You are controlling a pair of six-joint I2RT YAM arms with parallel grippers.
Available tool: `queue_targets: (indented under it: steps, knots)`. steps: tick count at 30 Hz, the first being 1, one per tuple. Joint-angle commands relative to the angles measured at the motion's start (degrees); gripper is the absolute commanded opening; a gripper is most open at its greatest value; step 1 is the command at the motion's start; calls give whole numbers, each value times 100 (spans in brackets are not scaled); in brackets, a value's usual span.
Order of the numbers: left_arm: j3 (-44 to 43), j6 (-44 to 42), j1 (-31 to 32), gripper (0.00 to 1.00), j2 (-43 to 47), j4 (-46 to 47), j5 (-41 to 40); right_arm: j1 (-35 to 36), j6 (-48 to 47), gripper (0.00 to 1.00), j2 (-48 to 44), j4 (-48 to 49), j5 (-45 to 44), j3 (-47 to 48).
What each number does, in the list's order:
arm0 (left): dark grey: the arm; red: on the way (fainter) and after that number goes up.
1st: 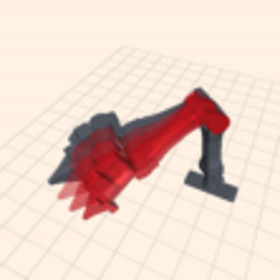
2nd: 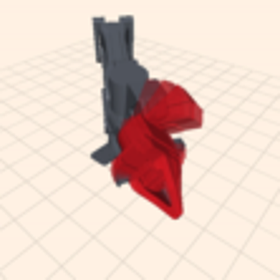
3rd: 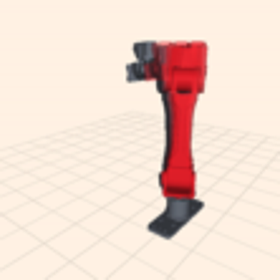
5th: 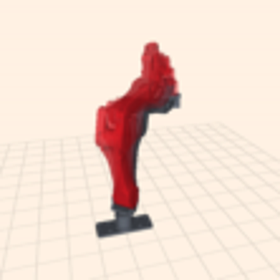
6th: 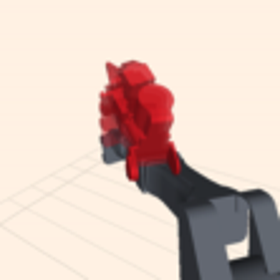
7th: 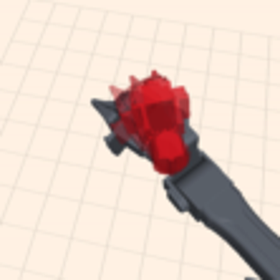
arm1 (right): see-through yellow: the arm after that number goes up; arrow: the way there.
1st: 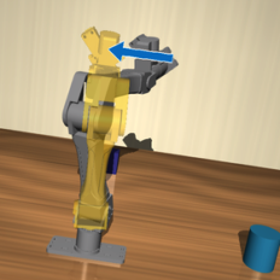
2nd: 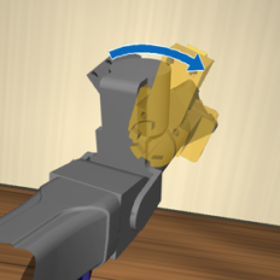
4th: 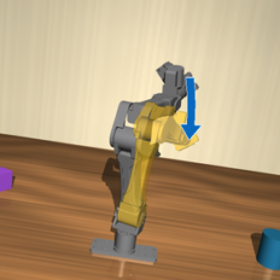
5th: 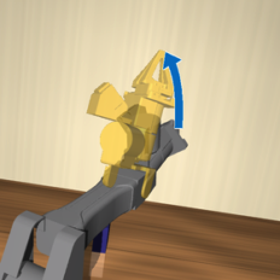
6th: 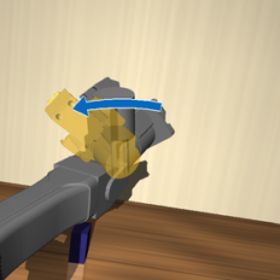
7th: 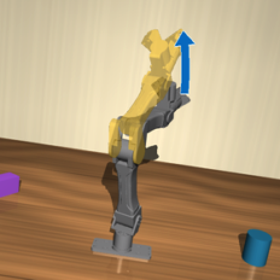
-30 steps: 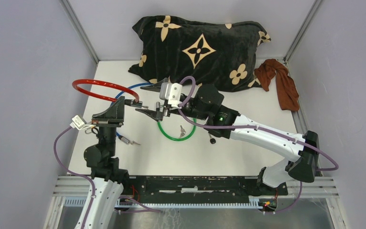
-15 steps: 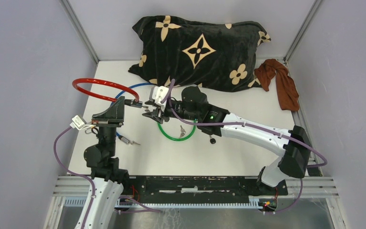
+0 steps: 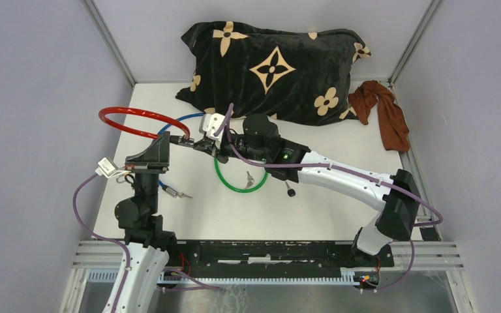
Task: Lock with the key
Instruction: Place the lock at the center of the board.
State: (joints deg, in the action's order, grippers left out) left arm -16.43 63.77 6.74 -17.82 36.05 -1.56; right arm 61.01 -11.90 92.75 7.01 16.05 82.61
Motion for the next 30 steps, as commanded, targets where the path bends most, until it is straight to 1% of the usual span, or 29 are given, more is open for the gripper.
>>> queue_targets:
  steps: [1,3,6,9,12,15,20,21,22,24,27,30]
  knots:
    - [-54,-134,-40,2,42,396,-78,16,-60,0,-3,-183,-183,253]
    - [-60,-168,-41,2,50,414,-81,2,-219,0,-149,-340,-381,74]
    - [-63,-276,-41,2,75,458,-126,-120,-367,0,-516,-504,-641,-446]
    - [-69,-405,-41,2,64,509,-192,-404,-407,0,-1054,-634,-1031,-1290]
    - [-100,-572,-41,2,23,525,-232,-762,-210,0,-1727,-559,-1190,-2351]
    - [-143,-615,-41,2,-97,490,-112,-1010,25,0,-2359,-410,-1332,-3207]
    - [-282,-596,-46,2,-387,333,119,-1168,226,0,-3032,-90,-1368,-3998]
    - [-315,-662,-50,2,-437,332,325,-1190,252,0,-3083,-102,-1382,-4038]
    - [-350,-842,-45,2,-513,332,533,-1209,280,0,-3149,-150,-1425,-4055]
    - [-401,-1548,-36,2,-718,339,1040,-1244,368,0,-3313,-212,-1630,-4091]
    - [-495,-3254,19,2,-1227,104,2036,-1403,599,0,-3656,-370,-2169,-4138]
    - [-852,-4774,210,2,-1823,-710,3165,-1711,758,0,-3898,-760,-2791,-4095]
